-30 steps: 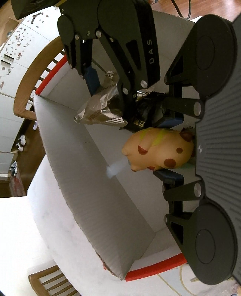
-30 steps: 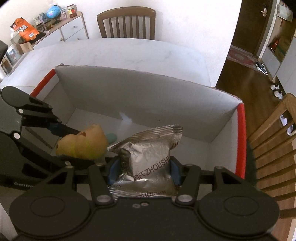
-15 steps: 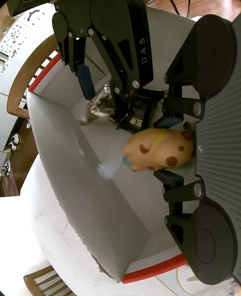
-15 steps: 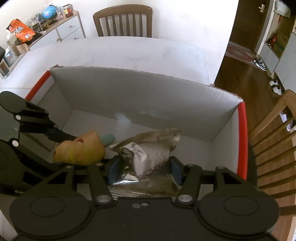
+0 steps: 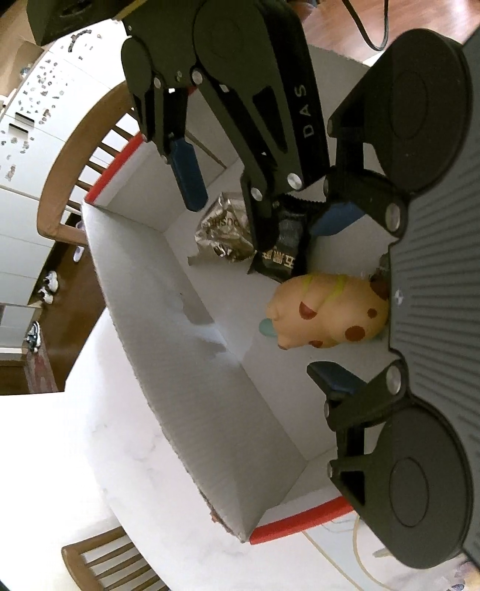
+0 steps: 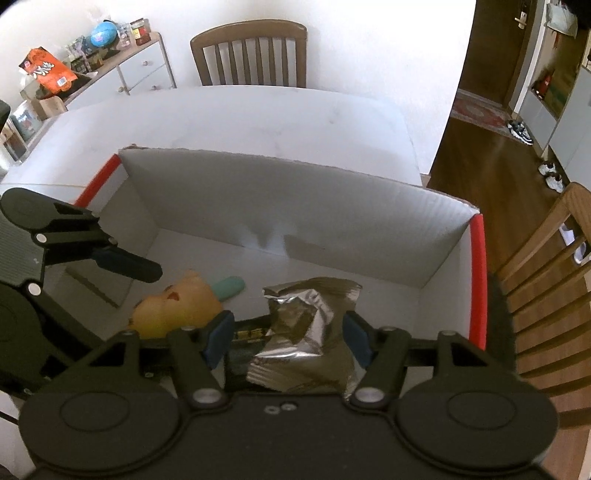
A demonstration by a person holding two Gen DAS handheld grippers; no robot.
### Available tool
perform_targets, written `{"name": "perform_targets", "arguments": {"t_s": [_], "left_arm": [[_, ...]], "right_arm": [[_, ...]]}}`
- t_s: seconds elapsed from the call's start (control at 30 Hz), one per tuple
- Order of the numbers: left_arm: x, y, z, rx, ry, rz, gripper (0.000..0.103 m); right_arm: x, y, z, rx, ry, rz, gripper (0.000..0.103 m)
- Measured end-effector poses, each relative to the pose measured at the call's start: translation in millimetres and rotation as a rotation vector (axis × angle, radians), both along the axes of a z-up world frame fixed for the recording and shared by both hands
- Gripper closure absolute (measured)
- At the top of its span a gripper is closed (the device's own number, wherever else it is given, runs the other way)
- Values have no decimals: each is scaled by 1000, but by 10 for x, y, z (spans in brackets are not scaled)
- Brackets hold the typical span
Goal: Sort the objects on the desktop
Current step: 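Lower the toy and foil packet into the red box and open both grippers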
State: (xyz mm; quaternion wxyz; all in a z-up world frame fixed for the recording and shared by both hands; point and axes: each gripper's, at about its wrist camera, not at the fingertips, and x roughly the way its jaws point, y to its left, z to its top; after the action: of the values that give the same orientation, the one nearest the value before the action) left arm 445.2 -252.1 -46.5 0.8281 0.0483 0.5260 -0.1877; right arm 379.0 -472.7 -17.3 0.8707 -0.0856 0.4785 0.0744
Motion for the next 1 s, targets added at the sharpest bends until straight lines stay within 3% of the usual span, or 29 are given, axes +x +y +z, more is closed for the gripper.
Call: {"name": "perform_targets", "arguments": {"t_s": [1.0], "left_arm": [[-614,213,435,-71,-136,33,24]], "right_arm": [[-532,173,446,40,-70,-6,34]]}}
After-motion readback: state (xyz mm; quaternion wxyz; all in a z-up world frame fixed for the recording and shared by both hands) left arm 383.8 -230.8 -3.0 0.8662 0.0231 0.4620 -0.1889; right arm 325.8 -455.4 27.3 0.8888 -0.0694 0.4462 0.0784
